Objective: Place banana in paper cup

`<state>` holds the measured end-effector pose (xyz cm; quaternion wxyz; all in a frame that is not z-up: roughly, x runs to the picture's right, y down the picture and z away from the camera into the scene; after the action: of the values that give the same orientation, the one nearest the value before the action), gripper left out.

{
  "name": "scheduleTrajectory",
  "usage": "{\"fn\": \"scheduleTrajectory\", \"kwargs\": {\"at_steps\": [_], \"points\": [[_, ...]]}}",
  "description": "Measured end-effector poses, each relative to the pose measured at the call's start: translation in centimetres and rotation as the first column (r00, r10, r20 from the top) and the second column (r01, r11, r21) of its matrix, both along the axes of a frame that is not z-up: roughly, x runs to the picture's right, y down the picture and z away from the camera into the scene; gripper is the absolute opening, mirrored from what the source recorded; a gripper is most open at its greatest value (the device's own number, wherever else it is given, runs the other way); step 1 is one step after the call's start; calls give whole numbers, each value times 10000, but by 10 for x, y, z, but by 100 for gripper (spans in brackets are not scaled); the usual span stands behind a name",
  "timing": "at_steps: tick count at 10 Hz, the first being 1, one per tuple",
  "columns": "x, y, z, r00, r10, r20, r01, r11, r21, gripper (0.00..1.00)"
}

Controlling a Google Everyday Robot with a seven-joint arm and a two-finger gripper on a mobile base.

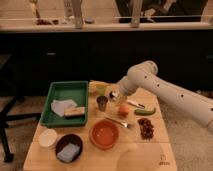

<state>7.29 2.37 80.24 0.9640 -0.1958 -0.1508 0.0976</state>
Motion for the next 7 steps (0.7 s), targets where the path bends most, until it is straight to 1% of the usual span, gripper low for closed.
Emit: {"fn": "scheduleTrajectory", "kwargs": {"at_steps": [2,4,7], "points": [[-10,-15,12,10000,-61,11,60,9997,223,80],[-15,-23,19,10000,-85,-9,85,9993,359,80],[-26,-36,42,9999,-88,-94,91,9993,372,80]]}}
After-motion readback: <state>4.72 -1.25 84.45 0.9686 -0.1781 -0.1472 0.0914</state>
